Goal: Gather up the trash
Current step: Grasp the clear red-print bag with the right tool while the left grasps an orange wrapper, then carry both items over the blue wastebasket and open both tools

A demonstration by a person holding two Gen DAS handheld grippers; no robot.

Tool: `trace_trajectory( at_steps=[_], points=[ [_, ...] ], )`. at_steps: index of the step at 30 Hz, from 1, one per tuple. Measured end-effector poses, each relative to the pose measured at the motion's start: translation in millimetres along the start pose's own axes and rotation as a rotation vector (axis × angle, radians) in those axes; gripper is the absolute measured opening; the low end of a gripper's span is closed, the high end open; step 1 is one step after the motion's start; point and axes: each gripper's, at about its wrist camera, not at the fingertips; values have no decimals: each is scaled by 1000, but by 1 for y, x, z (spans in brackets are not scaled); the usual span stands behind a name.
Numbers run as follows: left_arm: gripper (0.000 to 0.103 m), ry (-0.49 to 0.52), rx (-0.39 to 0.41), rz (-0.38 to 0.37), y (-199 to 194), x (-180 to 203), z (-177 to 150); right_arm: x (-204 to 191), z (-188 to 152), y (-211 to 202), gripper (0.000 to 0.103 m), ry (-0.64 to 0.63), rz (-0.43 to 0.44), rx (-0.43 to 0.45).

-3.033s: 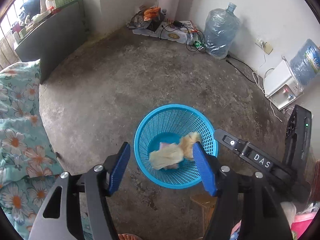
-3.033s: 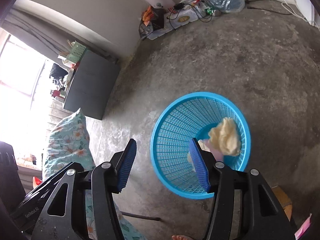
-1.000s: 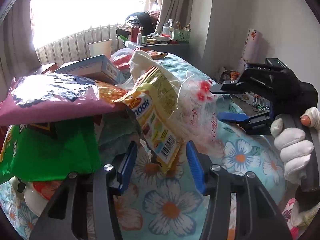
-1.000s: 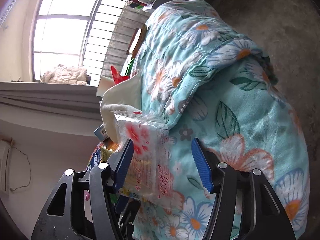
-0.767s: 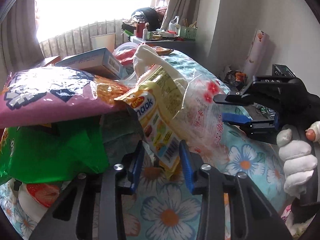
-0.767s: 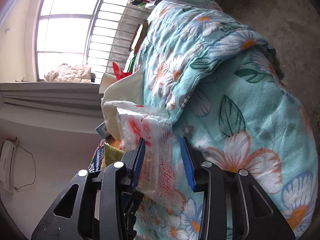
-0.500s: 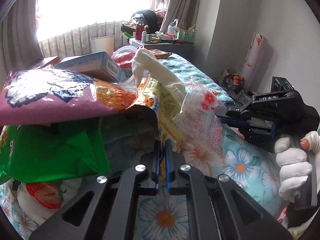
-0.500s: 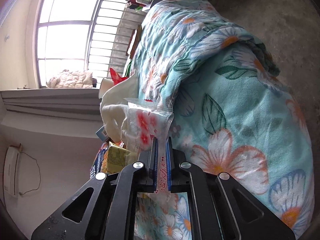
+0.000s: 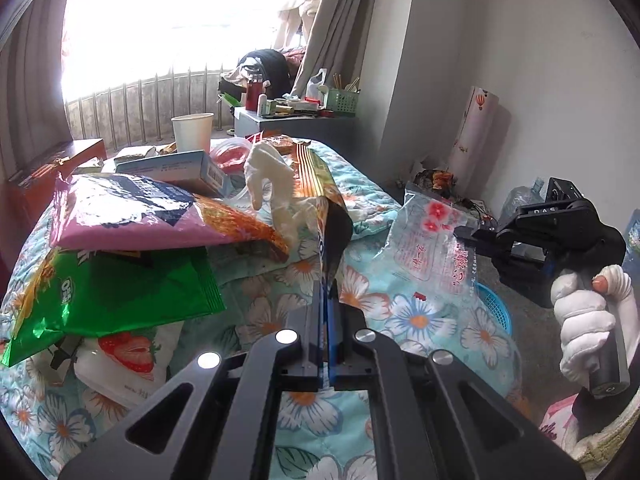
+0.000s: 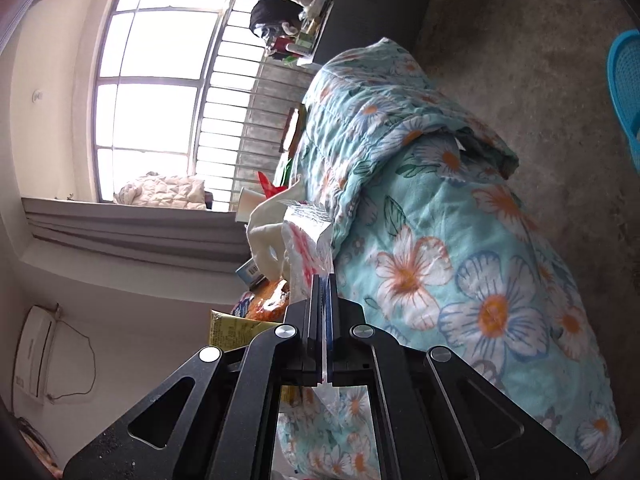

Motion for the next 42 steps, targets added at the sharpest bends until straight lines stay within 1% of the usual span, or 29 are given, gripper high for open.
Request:
trace_trajectory(
  at_steps=[1, 3, 5, 8, 10, 12, 13, 15, 17, 19, 22, 23, 25, 28, 30, 33, 36, 38, 39, 40, 41, 42],
  points=[
    [1, 2, 10, -3, -5, 0, 1, -4, -2, 3, 0, 0, 4, 14],
    [1, 5, 32, -18, -15, 1, 3, -7, -6, -8, 0, -2, 14, 44],
    [1, 13, 53, -50, -24, 3, 9, -10, -8, -18, 0, -2, 23, 78],
    [1, 49, 71, -127, -31, 12, 26, -10, -9, -45, 0, 0, 25, 153],
    [1, 88, 94, -187, -35, 23, 43, -7, -7, -69, 0, 0, 8, 228],
    [1, 116, 84, -254, -28, 38, 62, 1, -3, -92, 0, 15, -4, 306],
    [1, 125, 73, -293, -22, 46, 72, 6, -1, -103, 0, 25, -11, 344],
    [1, 138, 32, -361, -4, 66, 92, 17, 4, -124, 0, 36, -63, 437],
    [1, 145, -24, -429, 21, 84, 109, 33, 11, -139, 0, 64, -106, 518],
    [1, 171, -93, -471, 52, 111, 124, 54, 20, -151, 0, 111, -146, 587],
    [1, 219, -177, -509, 97, 157, 136, 91, 37, -161, 0, 186, -186, 652],
    [1, 232, -205, -508, 114, 174, 138, 103, 43, -161, 0, 207, -196, 661],
    [1, 253, -275, -543, 150, 206, 138, 127, 56, -161, 0, 251, -219, 674],
    [1, 264, -376, -587, 205, 252, 129, 163, 75, -158, 0, 319, -258, 682],
    [1, 279, -429, -599, 239, 279, 119, 185, 90, -154, 0, 350, -267, 679],
    [1, 284, -505, -599, 282, 307, 104, 216, 113, -149, 3, 398, -275, 664],
    [2, 309, -537, -595, 312, 330, 93, 241, 131, -144, 5, 434, -287, 667],
    [2, 314, -567, -602, 331, 342, 85, 256, 142, -140, 15, 462, -298, 662],
    [9, 315, -586, -600, 340, 346, 82, 263, 146, -138, 32, 474, -304, 660],
    [15, 320, -602, -568, 349, 348, 79, 270, 150, -136, 47, 484, -307, 640],
    [33, 322, -602, -535, 353, 349, 79, 278, 153, -133, 47, 505, -311, 624],
    [41, 322, -590, -514, 356, 348, 79, 285, 153, -132, 47, 528, -309, 625]
  ],
)
Point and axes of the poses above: each gripper's, at about its wrist camera, not at the fingertips, and y roughly the way its jaws point, x to its right, z to its top, and after that the axes turned 11 degrees about y, right-handed
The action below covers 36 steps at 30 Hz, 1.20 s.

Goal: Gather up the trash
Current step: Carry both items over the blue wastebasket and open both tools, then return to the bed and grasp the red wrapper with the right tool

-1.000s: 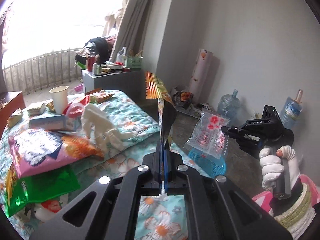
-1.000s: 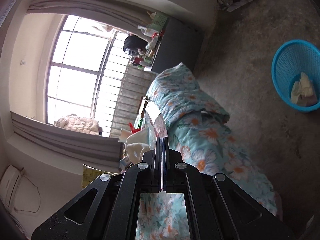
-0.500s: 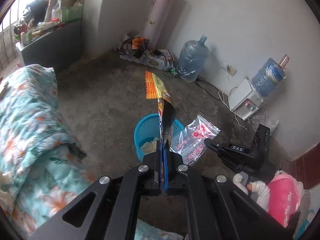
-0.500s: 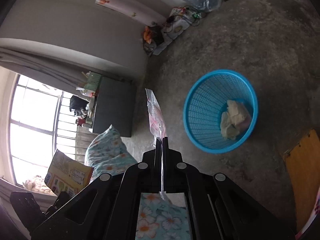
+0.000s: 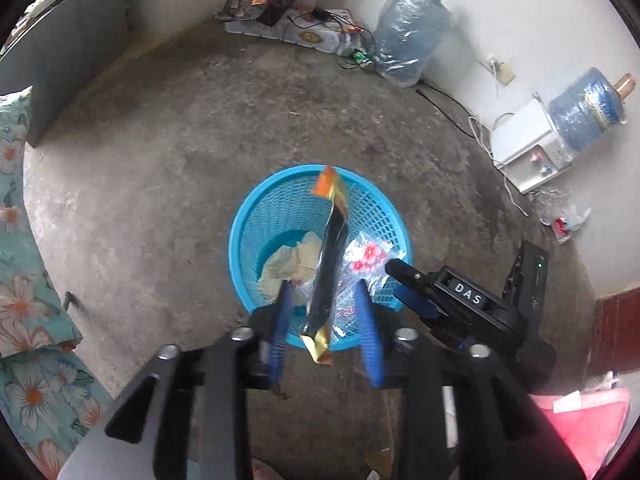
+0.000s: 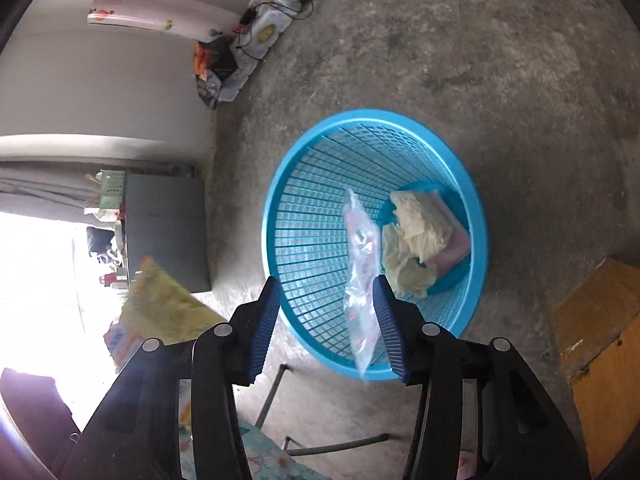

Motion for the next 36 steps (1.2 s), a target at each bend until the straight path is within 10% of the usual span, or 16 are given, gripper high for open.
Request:
trace_trajectory(
  at_steps=[9, 16, 25, 36],
  points=[
    [45, -32, 127, -27, -45, -18, -4, 28, -9, -31, 48, 68, 57, 59],
    [50, 29, 299, -101, -163, -17, -35, -15, -43, -86, 54, -87, 164, 118],
    [68, -19, 486, 44, -334, -71, -154, -123, -142, -120, 60, -416, 273, -21],
    [71, -392, 643, 277, -481, -215, -349, -223, -303, -141, 64, -906, 298, -194]
  ],
)
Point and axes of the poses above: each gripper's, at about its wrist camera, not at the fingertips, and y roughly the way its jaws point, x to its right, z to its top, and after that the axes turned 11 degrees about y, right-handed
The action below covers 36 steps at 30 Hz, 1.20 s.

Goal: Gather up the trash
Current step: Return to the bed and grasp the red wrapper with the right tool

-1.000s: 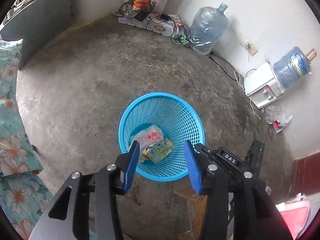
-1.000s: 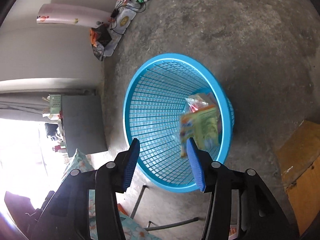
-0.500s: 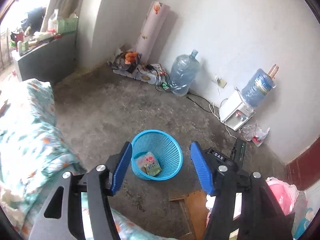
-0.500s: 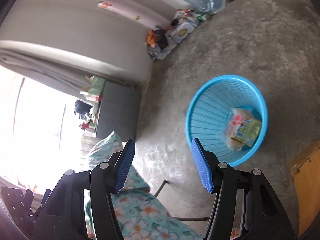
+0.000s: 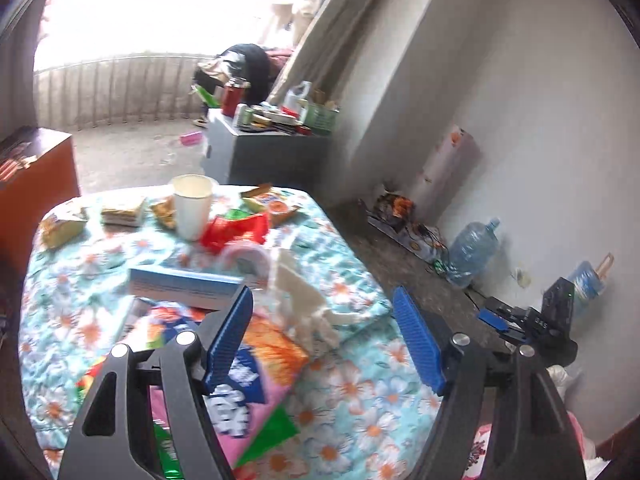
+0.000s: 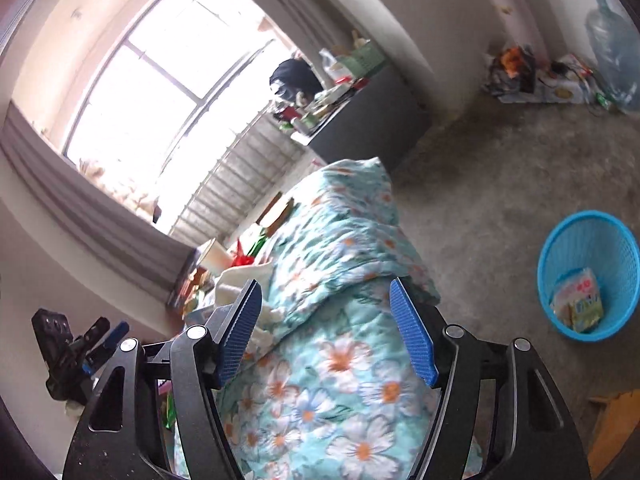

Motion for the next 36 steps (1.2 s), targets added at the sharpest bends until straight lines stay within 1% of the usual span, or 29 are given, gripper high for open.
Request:
trace_trajectory(
  at_steps=[2, 6, 9, 11, 13, 15, 18, 20, 23, 26, 28, 29, 30, 31, 32, 33, 36],
  points=[
    [71, -69, 16, 28, -18, -32, -9, -27, -7, 13, 64, -61, 12, -41],
    [71, -186, 46, 30, -43, -83, -28, -82, -15, 45, 64, -179, 12, -121],
    [71, -230, 61, 29, -52, -105, -44, -115, -19, 75, 64, -216, 31, -211],
    [71, -257, 61, 18, -51, -115, -52, -140, -22, 98, 64, -265, 5, -241],
    [71, -280, 56, 4, -51, -126, -61, -158, -22, 124, 64, -283, -9, -286],
    [71, -289, 61, -10, -51, -134, -67, -173, -21, 153, 64, -287, -17, -335],
    [71, -301, 75, -26, -54, -147, -75, -191, -13, 193, 64, -317, -56, -356],
    [70, -310, 87, -37, -58, -154, -79, -196, -3, 221, 64, -308, -97, -357],
    [70, -313, 99, -45, -61, -161, -83, -198, 8, 271, 61, -307, -145, -391],
    [71, -312, 100, -47, -62, -166, -86, -195, 13, 309, 56, -309, -215, -422],
    [70, -309, 98, -52, -62, -169, -87, -192, 13, 327, 49, -331, -278, -419],
    [70, -307, 97, -53, -61, -170, -87, -190, 13, 333, 45, -331, -289, -428],
    [70, -305, 96, -55, -61, -170, -87, -187, 12, 338, 35, -327, -292, -437],
    [70, -301, 95, -57, -60, -170, -86, -185, 12, 340, 22, -324, -295, -439],
    [69, -295, 96, -60, -59, -170, -86, -185, 10, 340, 14, -328, -293, -438],
    [68, -289, 96, -63, -58, -170, -85, -185, 9, 338, 8, -338, -286, -429],
    [63, -278, 95, -73, -56, -169, -83, -191, 0, 320, 5, -403, -251, -368]
  ],
)
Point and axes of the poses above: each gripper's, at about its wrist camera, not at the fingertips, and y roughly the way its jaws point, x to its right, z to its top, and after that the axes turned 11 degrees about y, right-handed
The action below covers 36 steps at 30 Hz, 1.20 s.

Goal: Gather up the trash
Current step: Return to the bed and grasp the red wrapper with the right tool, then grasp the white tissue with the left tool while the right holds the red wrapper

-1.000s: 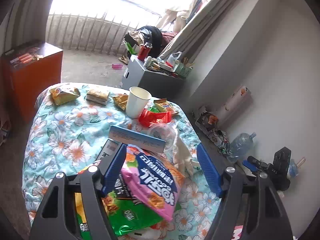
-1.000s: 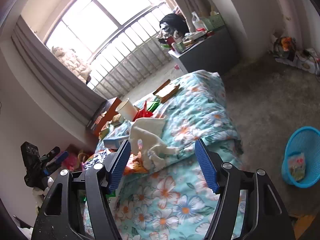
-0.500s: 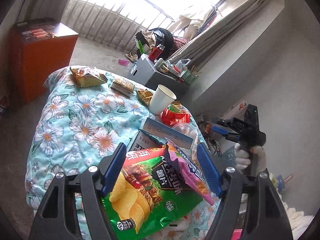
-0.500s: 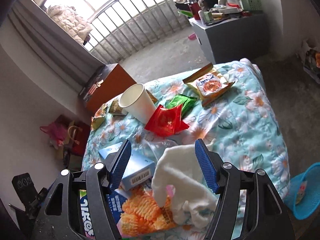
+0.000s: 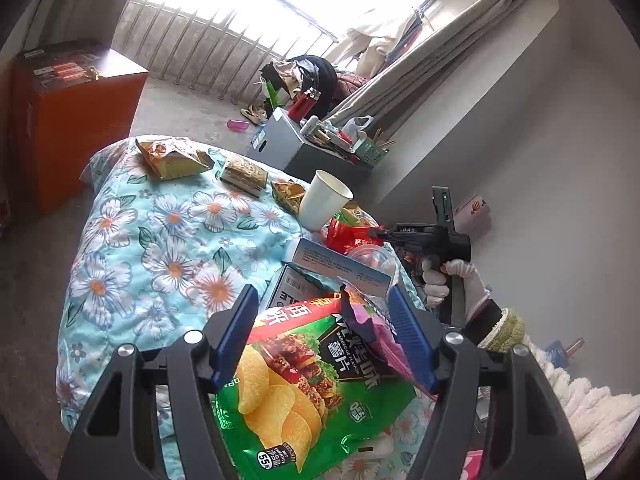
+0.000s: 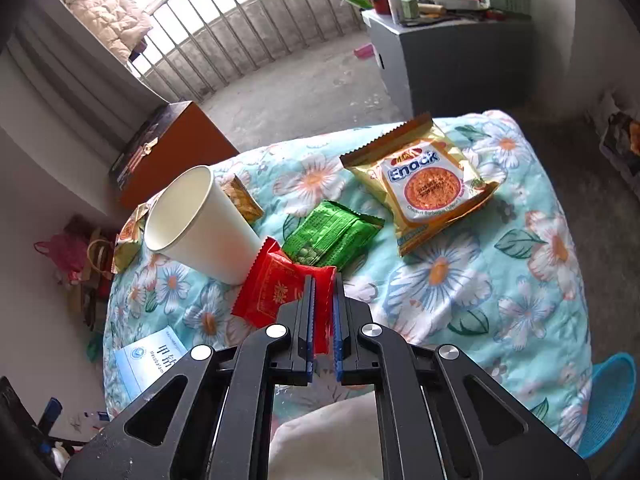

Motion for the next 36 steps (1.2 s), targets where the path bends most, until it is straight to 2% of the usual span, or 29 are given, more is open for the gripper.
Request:
trace_trajectory(
  at_steps=[5, 8, 10, 14, 18, 23, 25, 30, 33, 36],
  points=[
    [57, 7, -11, -9, 5, 7, 3, -10, -24, -42, 3, -86, 20, 197],
    [56, 32, -10, -17, 5, 20, 12, -4, -29, -72, 3, -62, 62, 304],
    [56, 66, -8, -23, 5, 32, 20, 6, -29, -91, 3, -17, 115, 344],
    [56, 121, -39, -26, 15, 55, 39, 31, -38, -126, 3, 71, 223, 373],
    [54, 184, -107, -39, 41, 78, 57, 57, -68, -158, 3, 126, 278, 396],
    [52, 276, -245, -47, 98, 108, 79, 95, -106, -198, 3, 191, 335, 441],
    [50, 311, -286, -4, 123, 116, 85, 110, -118, -207, 3, 224, 347, 443],
    [48, 344, -429, -30, 183, 137, 81, 139, -146, -204, 3, 285, 335, 418],
    [48, 337, -522, -23, 220, 150, 74, 151, -160, -196, 3, 319, 306, 411],
    [48, 395, -571, 15, 251, 170, 71, 161, -177, -188, 3, 344, 294, 399]
  ],
)
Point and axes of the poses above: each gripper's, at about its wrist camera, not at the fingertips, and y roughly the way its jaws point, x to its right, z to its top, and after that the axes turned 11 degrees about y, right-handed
